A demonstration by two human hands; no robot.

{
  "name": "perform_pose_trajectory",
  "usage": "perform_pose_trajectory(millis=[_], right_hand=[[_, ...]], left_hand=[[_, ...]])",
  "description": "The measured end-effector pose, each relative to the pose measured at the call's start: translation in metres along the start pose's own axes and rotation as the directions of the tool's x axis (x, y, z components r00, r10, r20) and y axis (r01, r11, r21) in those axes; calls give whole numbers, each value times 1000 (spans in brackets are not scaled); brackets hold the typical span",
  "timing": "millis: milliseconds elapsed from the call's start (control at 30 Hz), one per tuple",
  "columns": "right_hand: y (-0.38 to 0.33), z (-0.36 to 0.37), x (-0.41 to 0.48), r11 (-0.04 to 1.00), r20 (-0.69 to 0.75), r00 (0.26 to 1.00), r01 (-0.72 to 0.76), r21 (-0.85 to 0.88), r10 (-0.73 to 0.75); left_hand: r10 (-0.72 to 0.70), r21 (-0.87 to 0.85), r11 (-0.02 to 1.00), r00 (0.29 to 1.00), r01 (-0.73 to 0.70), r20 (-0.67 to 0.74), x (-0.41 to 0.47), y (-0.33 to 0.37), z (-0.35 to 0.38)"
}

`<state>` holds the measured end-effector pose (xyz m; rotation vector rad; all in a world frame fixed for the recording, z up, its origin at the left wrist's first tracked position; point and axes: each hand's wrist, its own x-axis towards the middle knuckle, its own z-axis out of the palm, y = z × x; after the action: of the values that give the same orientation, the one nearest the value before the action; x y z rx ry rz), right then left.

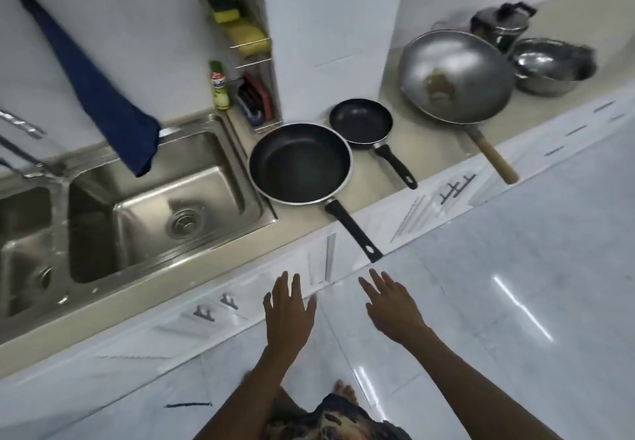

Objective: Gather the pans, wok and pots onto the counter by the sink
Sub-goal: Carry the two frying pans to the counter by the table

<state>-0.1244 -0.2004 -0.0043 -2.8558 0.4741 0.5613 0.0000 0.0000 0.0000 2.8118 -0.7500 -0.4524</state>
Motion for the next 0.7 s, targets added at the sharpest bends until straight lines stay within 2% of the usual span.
perform_pose_trajectory(millis=[67,200,367,467,567,633,700], right_hand=[[30,-8,-8,993,-25,993,-113,27,114],[80,-28,-10,978,-140,968,-207,5,206],[112,-74,21,974,-317,921,-223,51,227],[126,-100,52,977,-386,898,-206,58,212],[138,-127,90,983,-441,879,-162,83,182],[144,-143,115,982,-436,881,-147,116,184],[150,-152,143,972,-412,889,-128,195,200]], left_hand=[[50,2,999,999,-50,-5,7,25,-4],[140,76,988,987,-134,-74,28,65,-13],[78,29,997,987,-75,-139,56,90,-21],[-34,-115,993,994,22,-104,75,98,-15],[-166,-333,933,984,134,-70,96,109,-12],[-227,-490,854,973,173,-51,108,120,-11],[-306,-648,726,952,230,-6,120,132,-8]])
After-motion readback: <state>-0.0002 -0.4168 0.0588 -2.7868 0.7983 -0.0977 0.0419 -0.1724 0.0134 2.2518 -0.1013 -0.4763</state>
